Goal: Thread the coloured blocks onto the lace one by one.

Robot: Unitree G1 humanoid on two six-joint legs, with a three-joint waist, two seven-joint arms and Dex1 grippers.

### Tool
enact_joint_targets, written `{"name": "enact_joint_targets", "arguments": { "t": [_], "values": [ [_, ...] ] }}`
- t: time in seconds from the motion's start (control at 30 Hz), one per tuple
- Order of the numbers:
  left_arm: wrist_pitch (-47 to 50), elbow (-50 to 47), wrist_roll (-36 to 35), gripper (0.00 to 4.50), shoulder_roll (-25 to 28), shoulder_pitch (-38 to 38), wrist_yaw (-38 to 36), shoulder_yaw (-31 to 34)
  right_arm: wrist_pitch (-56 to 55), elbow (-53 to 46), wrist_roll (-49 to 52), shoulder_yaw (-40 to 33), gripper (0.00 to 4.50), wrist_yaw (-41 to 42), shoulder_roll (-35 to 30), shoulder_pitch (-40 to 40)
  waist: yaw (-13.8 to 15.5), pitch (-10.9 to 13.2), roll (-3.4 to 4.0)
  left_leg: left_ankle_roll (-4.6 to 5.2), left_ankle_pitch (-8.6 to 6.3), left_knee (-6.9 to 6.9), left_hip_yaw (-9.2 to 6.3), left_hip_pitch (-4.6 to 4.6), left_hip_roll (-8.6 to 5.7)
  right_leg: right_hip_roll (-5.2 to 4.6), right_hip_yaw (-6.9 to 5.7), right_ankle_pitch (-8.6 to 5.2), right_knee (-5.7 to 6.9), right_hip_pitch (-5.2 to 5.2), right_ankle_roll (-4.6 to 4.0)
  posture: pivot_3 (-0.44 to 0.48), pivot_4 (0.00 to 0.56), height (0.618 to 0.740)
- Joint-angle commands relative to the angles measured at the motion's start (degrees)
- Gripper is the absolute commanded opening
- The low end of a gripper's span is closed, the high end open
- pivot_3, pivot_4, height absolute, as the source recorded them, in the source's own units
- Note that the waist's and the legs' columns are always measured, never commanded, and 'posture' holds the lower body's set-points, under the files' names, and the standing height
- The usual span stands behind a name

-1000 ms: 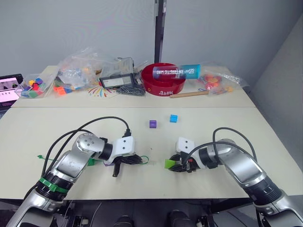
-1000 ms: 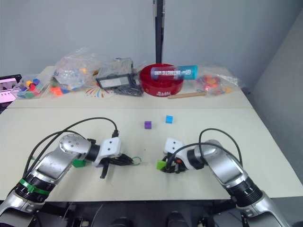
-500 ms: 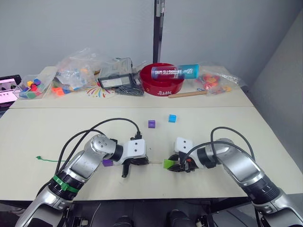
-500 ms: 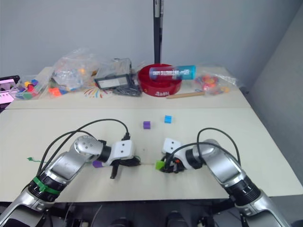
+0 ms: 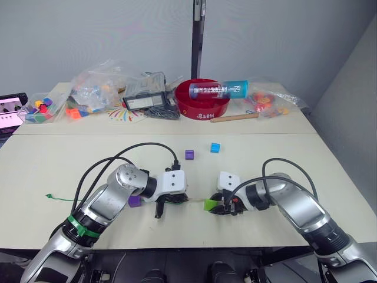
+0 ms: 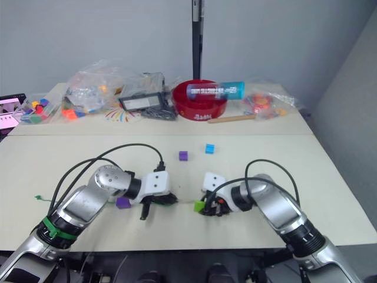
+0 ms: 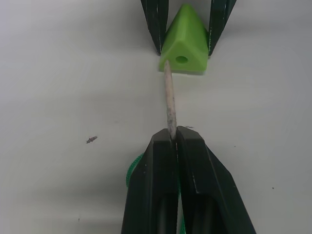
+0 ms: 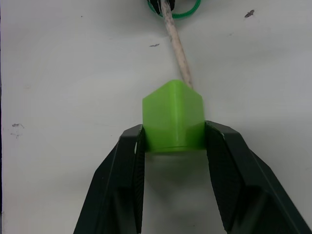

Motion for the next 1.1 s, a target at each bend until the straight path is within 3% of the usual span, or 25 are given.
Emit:
{"name": "enact_joint_targets", "arguments": {
  "t": [0.03, 0.4, 0.7, 1.1],
  "values": [
    [-0.17, -3.62, -0.86, 0.00, -0.66, -1.64, -1.30, -1.30, 1.07, -0.40, 0.59, 2.02, 1.30, -0.18, 0.64, 0.43, -0.01, 0.00, 0.00, 0.00, 0.00, 0.00, 0.00, 0.00, 0.00, 0.00, 0.00, 0.00, 0.00, 0.01, 0.00, 0.000, 0.150, 0.731],
    [2.03, -6.80, -0.95, 0.00, 1.62, -2.34, -2.55, -1.26, 0.91, -0.04, 0.64, 2.11, 1.30, -0.38, 0.12, 0.68, -0.17, 0.00, 0.00, 0.00, 0.00, 0.00, 0.00, 0.01, 0.01, 0.01, 0.00, 0.00, 0.00, 0.00, 0.00, 0.000, 0.150, 0.731],
    [1.71, -5.24, -1.16, 0.00, -0.49, -3.10, -2.20, -2.18, 1.34, -0.03, 1.10, 2.07, 1.30, -0.84, 0.76, -0.04, -0.15, 0.00, 0.00, 0.00, 0.00, 0.00, 0.00, 0.01, 0.01, 0.01, 0.00, 0.00, 0.01, 0.00, 0.00, 0.000, 0.150, 0.731],
    [-6.67, 8.11, 1.47, 0.00, -11.61, -3.82, 2.73, -4.27, 2.15, -0.10, 1.17, 2.40, 1.30, -2.04, 2.07, -0.43, 0.03, -0.05, 0.00, 0.00, 0.00, 0.06, -0.01, 0.05, -0.01, 0.00, 0.01, 0.01, 0.04, 0.07, -0.01, 0.000, 0.150, 0.731]
  ]
}}
